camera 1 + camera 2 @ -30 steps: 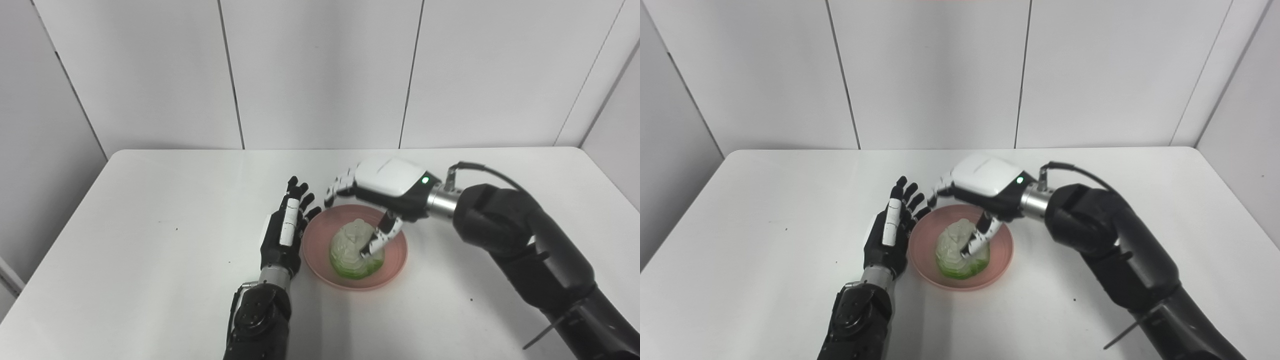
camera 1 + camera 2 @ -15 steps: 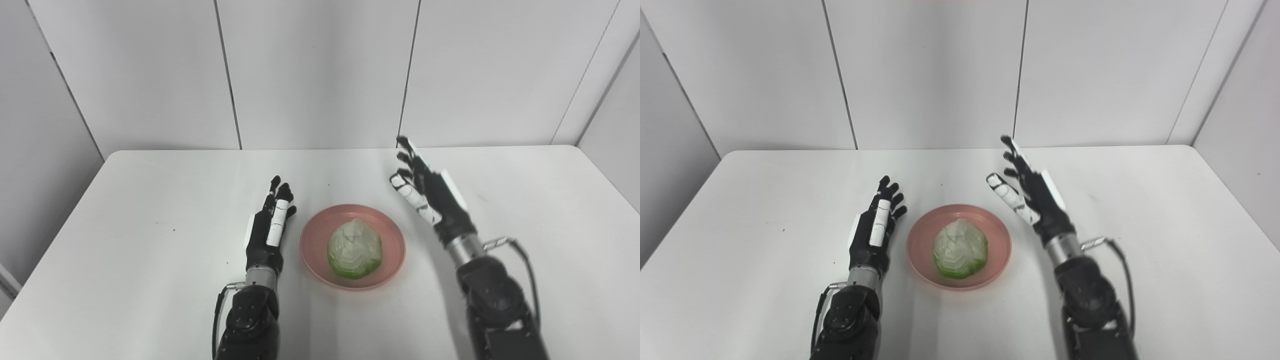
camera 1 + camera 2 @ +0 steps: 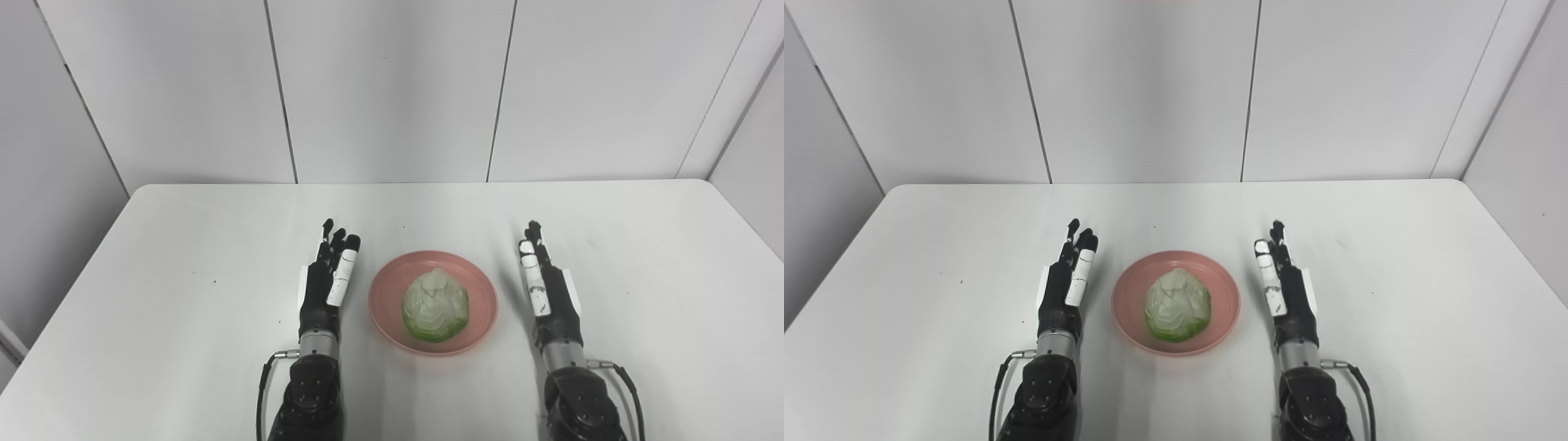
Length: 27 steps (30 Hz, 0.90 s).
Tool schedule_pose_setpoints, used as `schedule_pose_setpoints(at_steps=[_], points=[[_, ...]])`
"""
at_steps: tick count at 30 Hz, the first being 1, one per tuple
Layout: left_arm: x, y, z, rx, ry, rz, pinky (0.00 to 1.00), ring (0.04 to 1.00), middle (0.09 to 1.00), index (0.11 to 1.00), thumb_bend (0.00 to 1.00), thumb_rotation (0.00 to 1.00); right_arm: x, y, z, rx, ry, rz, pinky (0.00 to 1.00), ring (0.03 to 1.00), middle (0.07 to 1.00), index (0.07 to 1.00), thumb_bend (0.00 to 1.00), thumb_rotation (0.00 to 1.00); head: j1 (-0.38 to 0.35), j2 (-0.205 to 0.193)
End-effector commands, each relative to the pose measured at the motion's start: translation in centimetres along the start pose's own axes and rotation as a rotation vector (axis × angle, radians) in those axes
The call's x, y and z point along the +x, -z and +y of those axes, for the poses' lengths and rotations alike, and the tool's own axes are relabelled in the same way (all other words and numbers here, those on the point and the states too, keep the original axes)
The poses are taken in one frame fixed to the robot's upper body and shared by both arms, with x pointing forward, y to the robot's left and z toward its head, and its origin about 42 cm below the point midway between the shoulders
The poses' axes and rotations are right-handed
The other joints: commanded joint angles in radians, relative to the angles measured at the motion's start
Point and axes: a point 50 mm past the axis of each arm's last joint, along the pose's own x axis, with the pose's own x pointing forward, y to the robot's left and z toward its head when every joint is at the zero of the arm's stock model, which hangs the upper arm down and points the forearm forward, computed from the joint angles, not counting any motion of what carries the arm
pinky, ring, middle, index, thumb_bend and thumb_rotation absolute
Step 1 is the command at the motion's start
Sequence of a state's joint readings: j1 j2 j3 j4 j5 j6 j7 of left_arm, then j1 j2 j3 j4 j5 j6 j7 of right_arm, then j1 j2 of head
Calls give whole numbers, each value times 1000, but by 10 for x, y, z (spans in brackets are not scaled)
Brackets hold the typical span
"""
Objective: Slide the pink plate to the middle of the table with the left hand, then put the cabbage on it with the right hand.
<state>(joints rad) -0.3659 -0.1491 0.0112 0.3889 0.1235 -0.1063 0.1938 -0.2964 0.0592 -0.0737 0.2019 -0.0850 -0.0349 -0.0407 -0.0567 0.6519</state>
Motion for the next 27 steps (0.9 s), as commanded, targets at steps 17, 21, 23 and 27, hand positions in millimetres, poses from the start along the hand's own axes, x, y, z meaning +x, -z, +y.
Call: schedule_pose_setpoints(at_steps=[17, 21, 23, 27], points=[[7, -13, 2, 43, 43, -11, 948, 961, 968, 999, 803, 890, 1, -11, 14, 55, 28, 28, 997, 958, 952, 961, 792, 1000, -1, 6], [6, -13, 1, 38, 49, -8, 931, 954, 967, 999, 820, 889, 1, -8, 12, 75, 25, 32, 992, 953, 957, 968, 797, 1000, -1, 6], [6, -12, 1, 35, 49, -7, 929, 953, 966, 998, 827, 886, 2, -8, 12, 80, 27, 32, 989, 947, 953, 964, 801, 1000, -1, 6], [5, -12, 0, 29, 49, -3, 940, 952, 964, 996, 826, 886, 3, -8, 11, 82, 24, 30, 996, 954, 955, 967, 811, 1000, -5, 6]])
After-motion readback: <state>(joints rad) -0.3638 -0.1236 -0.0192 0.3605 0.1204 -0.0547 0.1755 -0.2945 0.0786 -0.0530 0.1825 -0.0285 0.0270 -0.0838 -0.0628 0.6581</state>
